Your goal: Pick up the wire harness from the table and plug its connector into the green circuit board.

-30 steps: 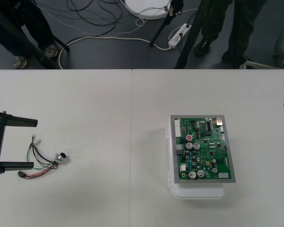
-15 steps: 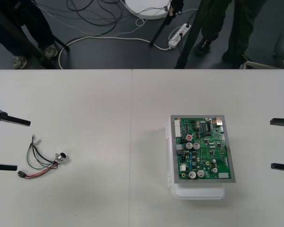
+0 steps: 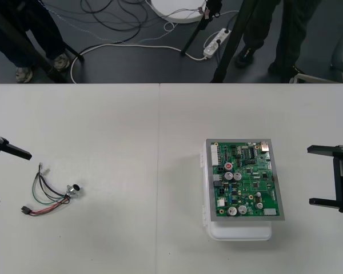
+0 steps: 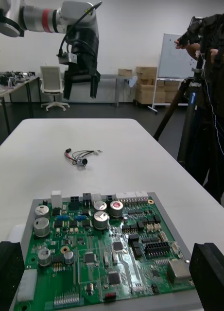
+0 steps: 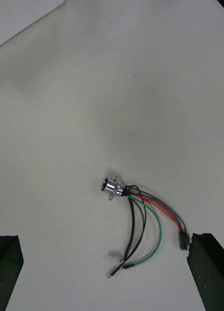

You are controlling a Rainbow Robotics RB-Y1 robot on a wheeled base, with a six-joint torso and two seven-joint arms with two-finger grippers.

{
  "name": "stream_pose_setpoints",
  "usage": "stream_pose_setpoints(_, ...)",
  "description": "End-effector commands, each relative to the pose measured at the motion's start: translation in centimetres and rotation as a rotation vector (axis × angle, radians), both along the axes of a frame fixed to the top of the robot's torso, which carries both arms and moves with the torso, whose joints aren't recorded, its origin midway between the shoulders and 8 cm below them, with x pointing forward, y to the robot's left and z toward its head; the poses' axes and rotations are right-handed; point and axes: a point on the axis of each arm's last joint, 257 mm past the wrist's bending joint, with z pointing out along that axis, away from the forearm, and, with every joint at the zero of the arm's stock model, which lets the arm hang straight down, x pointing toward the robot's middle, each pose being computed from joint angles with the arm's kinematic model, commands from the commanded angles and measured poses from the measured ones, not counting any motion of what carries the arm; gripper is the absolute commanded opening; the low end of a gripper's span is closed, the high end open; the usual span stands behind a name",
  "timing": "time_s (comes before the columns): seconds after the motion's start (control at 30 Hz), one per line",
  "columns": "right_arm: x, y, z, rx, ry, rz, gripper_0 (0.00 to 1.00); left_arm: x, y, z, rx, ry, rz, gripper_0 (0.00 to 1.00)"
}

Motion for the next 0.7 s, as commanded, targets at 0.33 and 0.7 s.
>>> stream_pose_setpoints(0.33,-0.2,1.3,-0.2,0.015,-0.119,0.056,1.00,4.7,0.5,2.1,0.203,-0.385,-0.395,1.00)
stream_pose_setpoints(0.7,0.8,1.4,-0.1,0.052,-0.085,0.055,1.00,5.0,-1.0,1.9,0.266,-0.555,-0.685,1.00)
